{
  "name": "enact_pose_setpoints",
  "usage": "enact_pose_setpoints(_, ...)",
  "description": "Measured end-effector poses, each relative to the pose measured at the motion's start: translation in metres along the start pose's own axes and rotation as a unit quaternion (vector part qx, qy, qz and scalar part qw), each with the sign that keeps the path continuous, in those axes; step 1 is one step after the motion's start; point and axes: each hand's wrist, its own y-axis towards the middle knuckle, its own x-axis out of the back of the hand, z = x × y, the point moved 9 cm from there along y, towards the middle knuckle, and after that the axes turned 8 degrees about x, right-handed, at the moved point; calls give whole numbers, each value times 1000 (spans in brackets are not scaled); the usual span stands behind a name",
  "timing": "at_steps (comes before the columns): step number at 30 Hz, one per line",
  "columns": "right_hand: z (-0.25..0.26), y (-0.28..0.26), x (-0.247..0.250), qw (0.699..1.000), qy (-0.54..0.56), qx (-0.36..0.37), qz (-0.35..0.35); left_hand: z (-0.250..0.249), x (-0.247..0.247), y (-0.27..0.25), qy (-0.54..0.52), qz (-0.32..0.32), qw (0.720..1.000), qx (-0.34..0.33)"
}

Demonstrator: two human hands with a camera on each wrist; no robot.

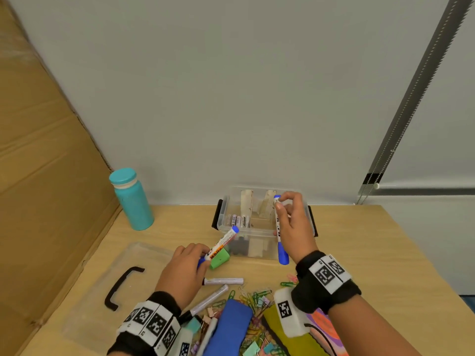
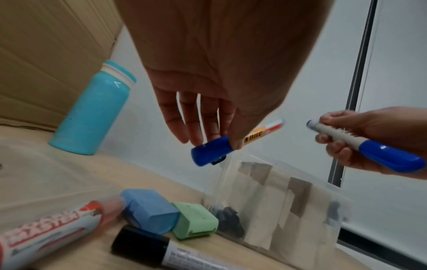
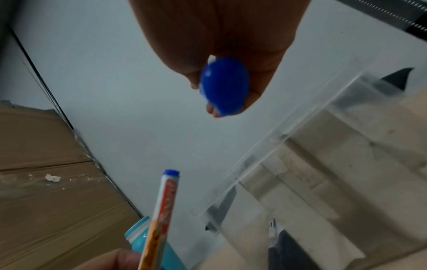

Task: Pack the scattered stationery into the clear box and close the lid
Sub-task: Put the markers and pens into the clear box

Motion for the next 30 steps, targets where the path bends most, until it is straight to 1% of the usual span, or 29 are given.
enact_pose_setpoints(2,-7,1,-16,999,13,-30,31,-1,7,2,-20,-21,1000,1)
enact_pose_setpoints(5,-22,-9,-30,992,22,-96,80,-13,22,19,-47,-55,997,-3)
enact_pose_setpoints(7,-31,-20,-37,982,30,-134,127,-29,31,37,-29,-74,997,-12)
enact_pose_setpoints(9,-36,-29,-42,974,39,-148,166,-49,33,58,10,-76,997,-18)
enact_pose_setpoints(10,-37,-32,-42,972,44,-151,174,-58,31,70,34,-70,997,-18)
enact_pose_setpoints(12,-40,-34,-37,974,33,-153,166,-73,22,92,81,-44,996,-6)
enact_pose_setpoints(15,-34,-31,-18,984,-38,-127,122,-78,4,116,128,-2,991,24)
enact_pose_setpoints(16,-31,-31,-11,985,-63,-112,111,-76,1,120,136,-2,990,29)
enact_pose_setpoints(19,-23,-30,9,987,-110,-78,88,-61,-2,118,139,-40,989,21)
enact_pose_setpoints(21,-22,-30,15,988,-96,-87,78,-44,-14,113,105,-19,994,21)
enact_pose_setpoints(24,-19,-24,0,986,-52,-108,114,-25,-31,102,-6,39,999,28)
enact_pose_setpoints(26,-14,-12,-21,982,-56,-107,148,-22,-35,97,-48,50,997,29)
enact_pose_setpoints(28,-12,5,-46,978,-93,-91,165,-22,-37,94,-61,51,996,35)
enact_pose_setpoints(30,-14,22,-75,966,-162,-65,188,-24,-37,93,-65,48,996,42)
